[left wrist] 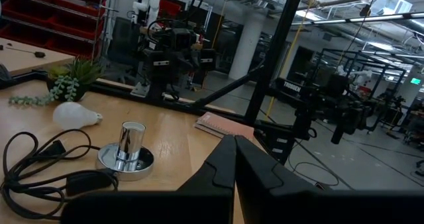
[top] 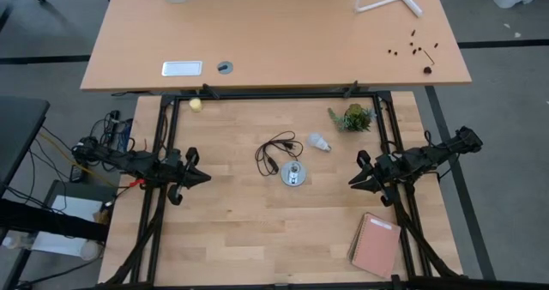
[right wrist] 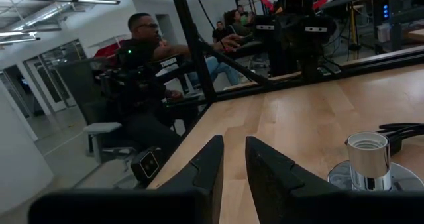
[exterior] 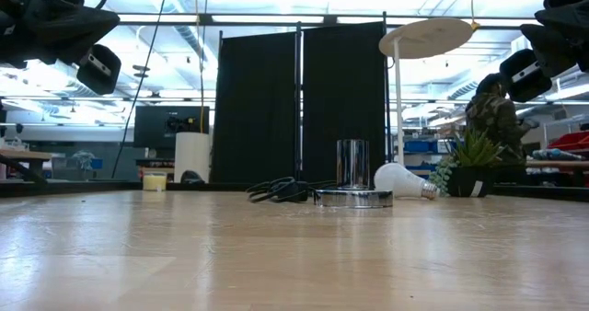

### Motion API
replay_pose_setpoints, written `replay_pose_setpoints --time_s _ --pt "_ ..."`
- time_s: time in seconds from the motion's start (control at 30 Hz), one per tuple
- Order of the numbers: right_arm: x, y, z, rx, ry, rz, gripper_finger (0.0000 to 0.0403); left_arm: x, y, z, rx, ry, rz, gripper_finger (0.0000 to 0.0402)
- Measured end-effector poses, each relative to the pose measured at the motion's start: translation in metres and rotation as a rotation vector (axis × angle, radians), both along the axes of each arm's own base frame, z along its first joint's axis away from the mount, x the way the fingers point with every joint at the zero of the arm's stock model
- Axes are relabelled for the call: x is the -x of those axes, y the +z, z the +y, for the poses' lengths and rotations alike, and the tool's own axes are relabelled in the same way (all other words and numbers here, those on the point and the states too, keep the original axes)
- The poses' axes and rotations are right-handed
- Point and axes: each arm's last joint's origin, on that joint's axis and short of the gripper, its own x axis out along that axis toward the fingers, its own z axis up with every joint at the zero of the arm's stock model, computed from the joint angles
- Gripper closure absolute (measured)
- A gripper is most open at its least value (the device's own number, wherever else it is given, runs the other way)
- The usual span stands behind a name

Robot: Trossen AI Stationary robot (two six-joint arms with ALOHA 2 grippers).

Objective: Screw lightbulb
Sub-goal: Return to Home Position

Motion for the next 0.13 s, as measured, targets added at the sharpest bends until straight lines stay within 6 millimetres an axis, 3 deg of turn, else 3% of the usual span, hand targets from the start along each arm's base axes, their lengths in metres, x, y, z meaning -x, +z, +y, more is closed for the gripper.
replay_pose_setpoints --time_s 0.13 --pt "0.0 0.0 0.0 0.0 0.0 0.0 0.033 0.0 0.0 0.0 0.0 0.0 0.0 0.039"
